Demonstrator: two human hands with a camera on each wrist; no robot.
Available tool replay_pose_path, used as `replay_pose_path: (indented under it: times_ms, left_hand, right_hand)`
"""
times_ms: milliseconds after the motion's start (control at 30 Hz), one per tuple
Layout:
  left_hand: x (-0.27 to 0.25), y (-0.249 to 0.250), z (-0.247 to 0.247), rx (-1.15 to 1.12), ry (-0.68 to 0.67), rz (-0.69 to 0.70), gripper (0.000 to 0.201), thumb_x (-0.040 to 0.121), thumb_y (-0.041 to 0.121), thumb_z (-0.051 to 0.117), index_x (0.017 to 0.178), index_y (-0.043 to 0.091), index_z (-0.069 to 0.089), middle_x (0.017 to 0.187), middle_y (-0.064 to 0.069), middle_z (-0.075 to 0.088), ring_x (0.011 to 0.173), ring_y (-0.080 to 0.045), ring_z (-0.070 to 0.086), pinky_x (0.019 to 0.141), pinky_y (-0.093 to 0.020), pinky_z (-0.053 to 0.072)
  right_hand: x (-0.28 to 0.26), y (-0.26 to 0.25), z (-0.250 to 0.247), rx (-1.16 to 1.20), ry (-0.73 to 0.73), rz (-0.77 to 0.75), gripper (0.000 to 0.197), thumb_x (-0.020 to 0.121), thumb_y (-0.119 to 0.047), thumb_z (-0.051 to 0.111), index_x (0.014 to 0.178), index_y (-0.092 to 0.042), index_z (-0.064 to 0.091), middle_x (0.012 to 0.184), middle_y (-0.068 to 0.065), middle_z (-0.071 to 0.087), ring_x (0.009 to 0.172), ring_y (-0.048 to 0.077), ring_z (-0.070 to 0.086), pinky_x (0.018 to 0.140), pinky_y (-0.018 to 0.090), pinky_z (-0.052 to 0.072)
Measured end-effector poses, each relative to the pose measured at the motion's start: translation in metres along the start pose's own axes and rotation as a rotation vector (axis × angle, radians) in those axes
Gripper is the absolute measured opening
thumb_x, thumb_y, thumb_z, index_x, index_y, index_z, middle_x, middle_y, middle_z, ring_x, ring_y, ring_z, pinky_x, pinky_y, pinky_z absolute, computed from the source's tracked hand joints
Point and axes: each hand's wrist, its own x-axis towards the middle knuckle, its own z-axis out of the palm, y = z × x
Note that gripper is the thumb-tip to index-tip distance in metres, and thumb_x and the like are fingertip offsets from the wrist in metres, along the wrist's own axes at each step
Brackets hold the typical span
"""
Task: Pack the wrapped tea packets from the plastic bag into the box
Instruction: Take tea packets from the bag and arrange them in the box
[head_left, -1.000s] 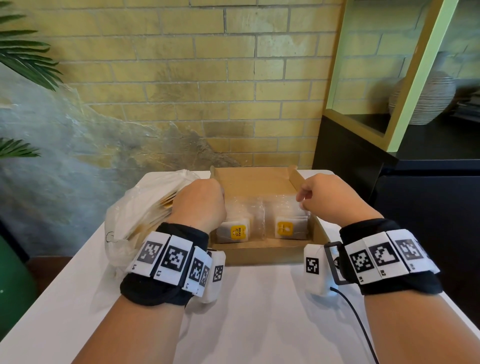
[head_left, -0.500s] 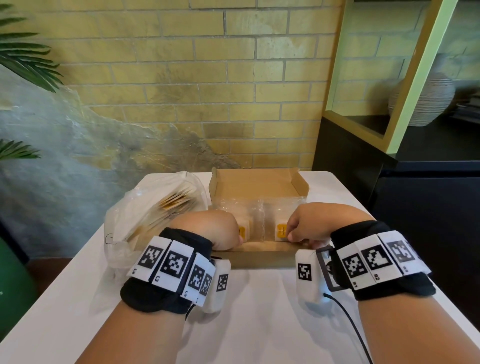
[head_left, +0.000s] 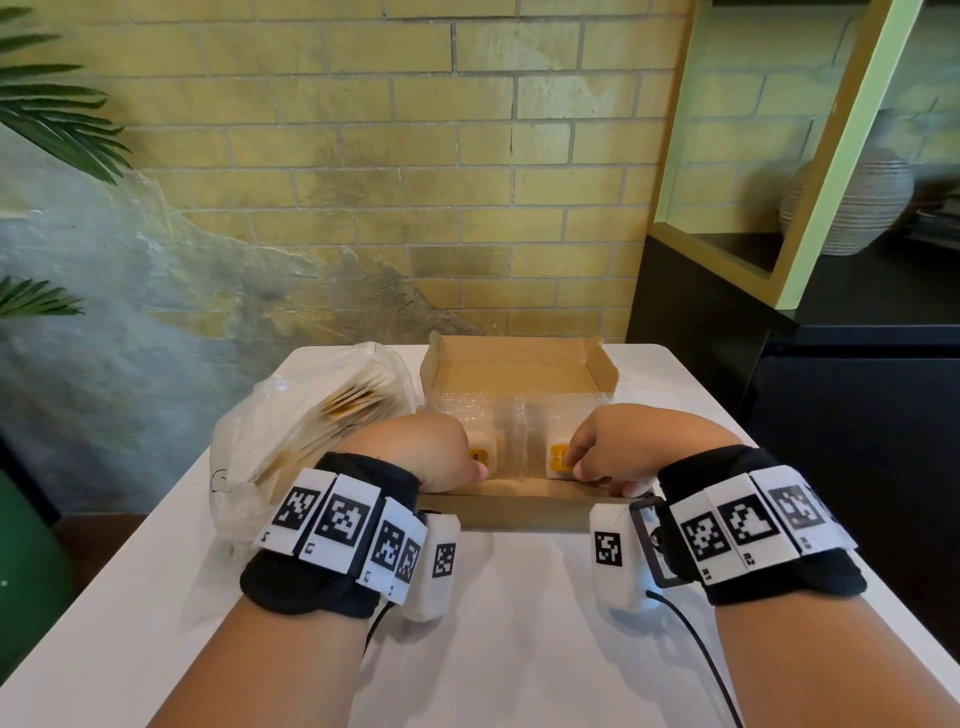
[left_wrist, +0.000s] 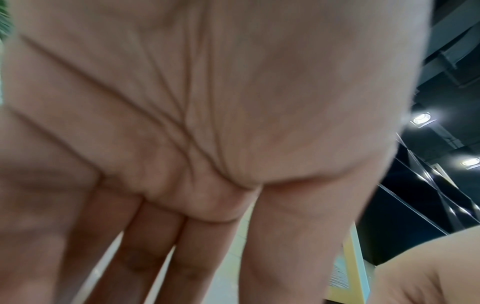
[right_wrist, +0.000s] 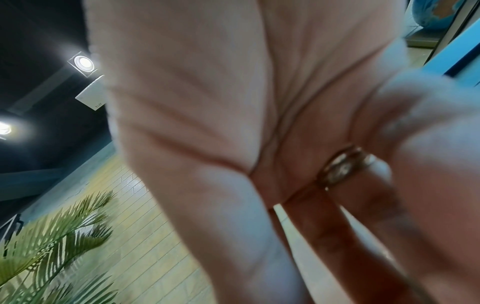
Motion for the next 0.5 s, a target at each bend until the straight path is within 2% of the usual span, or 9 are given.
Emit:
replay_pose_path:
  times_ms: [167,267,367,500]
  left_hand:
    - [-0.0013,-0.0005,-0.0012,-0.003,0.002,0.036,0.041,0.095,0.041,0.044,0.124,0.017,0.057,0.121,-0.002,0.059,0.111,-0.020,0.054,0.092,-0.029,0.041]
    - [-0.0002,-0.0019,-0.0008,-0.011,0.002,0.034,0.041,0.094,0.043,0.045,0.124,0.017,0.057,0.121,-0.002,0.059,0.111,-0.019,0.054,0.093,-0.029,0.042]
    - [0.0015,-0.0034,0.0006,-0.024,0.006,0.025,0.043,0.092,0.046,0.047,0.122,0.017,0.059,0.118,-0.002,0.060,0.109,-0.019,0.055,0.091,-0.029,0.043]
    - [0.0025,-0.0081,-0.0019,-0.099,0.068,0.066,0.033,0.091,0.042,0.050,0.107,0.017,0.065,0.103,-0.002,0.065,0.095,-0.017,0.059,0.076,-0.025,0.043]
  right_hand:
    - [0.0011,0.0008,-0.0002,0.009,0.003,0.004,0.024,0.092,-0.019,0.055,0.114,-0.018,0.065,0.094,0.001,0.060,0.078,0.013,0.058,0.066,0.016,0.048]
    - [0.0030,0.0010,-0.0005,-0.034,0.014,0.021,0.023,0.091,-0.022,0.056,0.111,-0.016,0.066,0.099,0.004,0.066,0.083,0.017,0.064,0.081,0.024,0.053]
    - [0.0036,0.0011,-0.0011,-0.086,0.014,0.023,0.024,0.090,-0.023,0.056,0.110,-0.014,0.066,0.103,0.007,0.069,0.094,0.020,0.066,0.093,0.032,0.051]
    - [0.0000,0.0024,-0.0036,-0.102,0.033,-0.034,0.022,0.091,-0.024,0.055,0.107,-0.015,0.067,0.099,0.004,0.068,0.090,0.018,0.064,0.089,0.028,0.050]
